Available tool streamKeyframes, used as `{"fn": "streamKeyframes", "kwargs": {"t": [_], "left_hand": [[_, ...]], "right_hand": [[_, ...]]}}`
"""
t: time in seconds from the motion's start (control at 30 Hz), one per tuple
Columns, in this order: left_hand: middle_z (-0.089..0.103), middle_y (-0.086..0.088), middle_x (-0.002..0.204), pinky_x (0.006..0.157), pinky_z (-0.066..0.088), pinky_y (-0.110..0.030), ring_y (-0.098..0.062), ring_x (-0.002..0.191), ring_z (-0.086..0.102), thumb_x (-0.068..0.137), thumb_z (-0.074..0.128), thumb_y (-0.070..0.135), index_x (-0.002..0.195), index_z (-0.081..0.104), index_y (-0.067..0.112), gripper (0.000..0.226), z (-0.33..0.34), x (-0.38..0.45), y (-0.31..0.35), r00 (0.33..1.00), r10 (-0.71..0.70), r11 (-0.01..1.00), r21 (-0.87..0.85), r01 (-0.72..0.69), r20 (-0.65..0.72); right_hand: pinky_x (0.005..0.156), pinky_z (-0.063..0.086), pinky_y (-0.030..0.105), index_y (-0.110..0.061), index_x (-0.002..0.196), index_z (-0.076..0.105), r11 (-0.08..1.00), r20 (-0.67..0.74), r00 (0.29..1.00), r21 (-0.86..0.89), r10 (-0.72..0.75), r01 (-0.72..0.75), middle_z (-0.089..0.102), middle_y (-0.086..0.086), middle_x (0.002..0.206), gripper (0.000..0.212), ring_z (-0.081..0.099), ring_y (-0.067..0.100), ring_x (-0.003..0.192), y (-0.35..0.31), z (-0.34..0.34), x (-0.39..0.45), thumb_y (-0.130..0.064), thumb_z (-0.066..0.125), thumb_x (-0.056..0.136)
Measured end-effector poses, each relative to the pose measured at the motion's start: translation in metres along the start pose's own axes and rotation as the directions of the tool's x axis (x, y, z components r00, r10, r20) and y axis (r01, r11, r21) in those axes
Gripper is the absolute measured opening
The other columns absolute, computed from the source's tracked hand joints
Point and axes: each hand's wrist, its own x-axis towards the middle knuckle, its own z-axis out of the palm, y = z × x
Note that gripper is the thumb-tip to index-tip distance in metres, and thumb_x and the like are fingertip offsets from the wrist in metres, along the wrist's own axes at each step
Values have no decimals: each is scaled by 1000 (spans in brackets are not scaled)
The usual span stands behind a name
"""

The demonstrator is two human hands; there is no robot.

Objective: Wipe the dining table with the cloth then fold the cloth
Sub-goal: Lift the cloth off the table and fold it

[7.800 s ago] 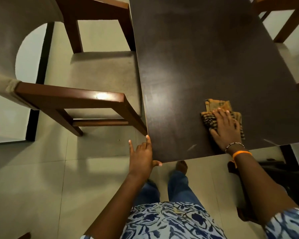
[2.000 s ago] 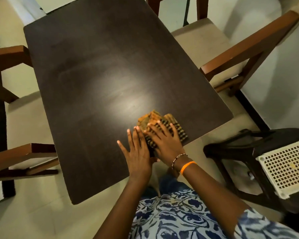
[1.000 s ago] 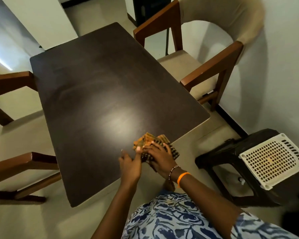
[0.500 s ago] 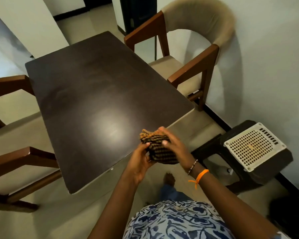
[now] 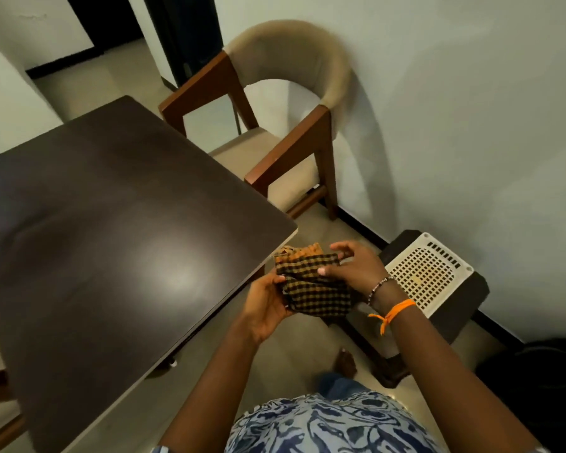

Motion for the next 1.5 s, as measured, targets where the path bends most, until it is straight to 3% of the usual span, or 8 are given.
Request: {"fn": "streamKeyframes", "kwargs": {"t": [0.3, 0.63, 0.83, 0.97, 1.13, 1.3, 1.4, 1.5], "left_hand": [[64, -17, 119, 97, 44, -50, -35, 113, 56, 89, 37, 53, 119, 62, 12, 56, 75, 97, -7, 998, -53, 984, -171, 55, 14], [67, -20, 100, 77, 46, -41, -34, 88, 62, 94, 39, 38, 121, 57, 4, 47, 115, 149, -1, 946, -299, 943, -195, 271, -128], [74, -15, 77, 58, 59, -29, -22, 67, 73, 76, 71, 36, 83, 75, 3, 34, 132, 165, -4, 989, -145, 984, -107, 142, -24], [56, -19, 132, 105, 39, -50, -34, 122, 53, 89, 33, 60, 129, 55, 8, 70, 129, 171, 1, 993, -103, 978, -178, 111, 57], [59, -15, 125, 99, 42, -46, -30, 114, 57, 78, 54, 39, 121, 56, 8, 53, 133, 178, 3, 991, -132, 991, -22, 132, 17], [59, -16, 124, 97, 44, -44, -30, 111, 58, 76, 56, 33, 127, 52, 6, 58, 139, 191, -9, 962, -270, 963, 3, 271, -48], [61, -15, 119, 97, 43, -43, -29, 109, 57, 89, 50, 30, 117, 57, 7, 37, 147, 199, -17, 925, -380, 920, 91, 380, -23], [63, -11, 108, 93, 43, -39, -25, 101, 58, 97, 39, 30, 105, 60, 10, 30, 158, 210, -24, 879, -477, 849, 264, 458, 10]], "right_hand": [[74, 45, 23, -18, 72, 57, 943, 213, 921, 1, -326, 333, 61, -6, 76, 21, 57, 2, 76, 20, -96, 45, -8, 75, 74], [80, 52, 21, -15, 73, 57, 906, 475, 774, 265, -419, 329, 69, 3, 86, 27, 66, 10, 86, 22, -159, 42, 9, 69, 75], [79, 51, 25, -19, 75, 59, 919, 120, 930, 240, -347, 312, 65, 1, 82, 19, 61, 11, 83, 13, -159, 70, -5, 72, 75], [87, 50, 37, -11, 80, 64, 980, -187, 969, 83, -161, 179, 66, 4, 86, 14, 61, 17, 86, 29, -143, 106, -14, 76, 73], [90, 45, 35, -16, 96, 60, 979, -226, 971, 199, 83, -37, 55, 4, 104, 34, 54, 17, 96, 76, -140, 115, -44, 67, 78], [100, 35, 49, -12, 104, 56, 386, 399, 770, 693, 498, -609, 57, 12, 117, 58, 52, 37, 116, 130, -132, 65, -64, 39, 84], [86, 51, 45, -16, 112, 58, 156, 316, 884, 909, 345, -386, 61, 11, 119, 71, 56, 30, 112, 144, -123, 60, -57, 77, 57], [78, 52, 39, -26, 94, 71, 262, 165, 929, 930, 332, -258, 72, 2, 103, 63, 65, 21, 98, 149, -128, 64, -49, 89, 38]]}}
